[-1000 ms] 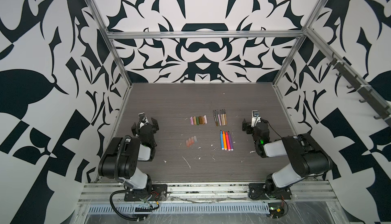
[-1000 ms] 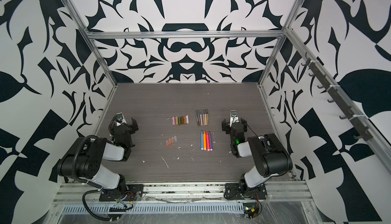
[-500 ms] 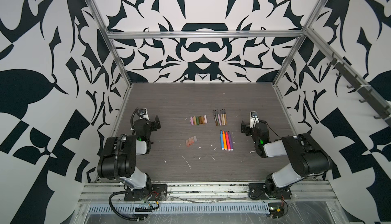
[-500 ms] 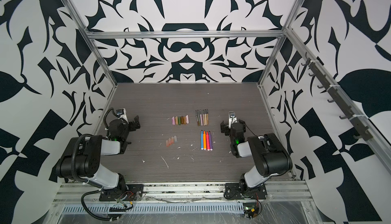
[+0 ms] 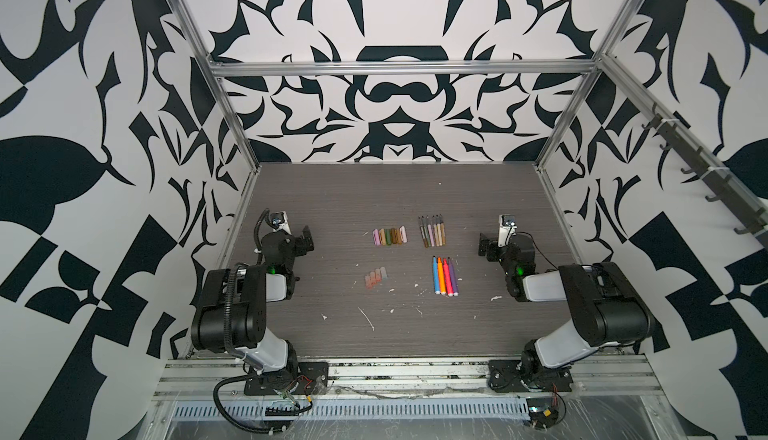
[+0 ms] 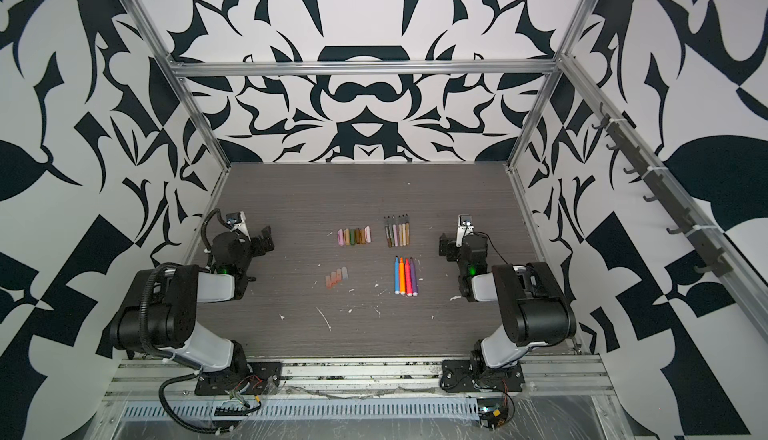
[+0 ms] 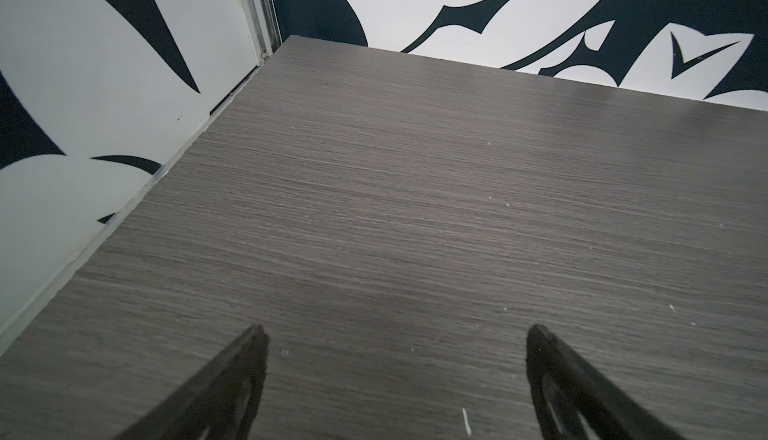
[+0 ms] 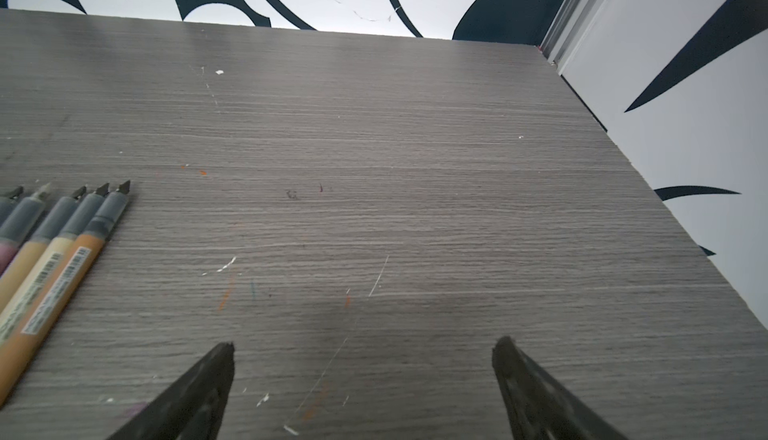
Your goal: Open the pen caps
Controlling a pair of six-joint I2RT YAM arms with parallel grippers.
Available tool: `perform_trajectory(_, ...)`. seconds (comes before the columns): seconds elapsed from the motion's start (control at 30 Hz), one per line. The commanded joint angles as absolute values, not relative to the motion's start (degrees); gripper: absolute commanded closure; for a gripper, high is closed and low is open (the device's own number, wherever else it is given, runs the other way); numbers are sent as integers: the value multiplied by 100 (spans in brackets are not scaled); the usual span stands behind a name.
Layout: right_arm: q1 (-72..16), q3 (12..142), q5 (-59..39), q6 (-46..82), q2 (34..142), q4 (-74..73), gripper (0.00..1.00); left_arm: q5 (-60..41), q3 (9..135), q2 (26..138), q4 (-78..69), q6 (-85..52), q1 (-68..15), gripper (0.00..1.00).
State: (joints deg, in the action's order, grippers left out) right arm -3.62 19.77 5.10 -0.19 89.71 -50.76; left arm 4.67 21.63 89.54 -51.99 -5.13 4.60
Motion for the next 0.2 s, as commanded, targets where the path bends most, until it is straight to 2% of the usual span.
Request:
perform_trajectory(0.0, -356, 2118, 385, 25, 8945, -5112, 0, 404, 2153, 8944, -5281, -562, 475, 1)
perform_trajectory(0.17, -323, 2005, 378, 12, 8871, -5217, 0, 404, 2154, 8947, -5285, -562, 475, 1)
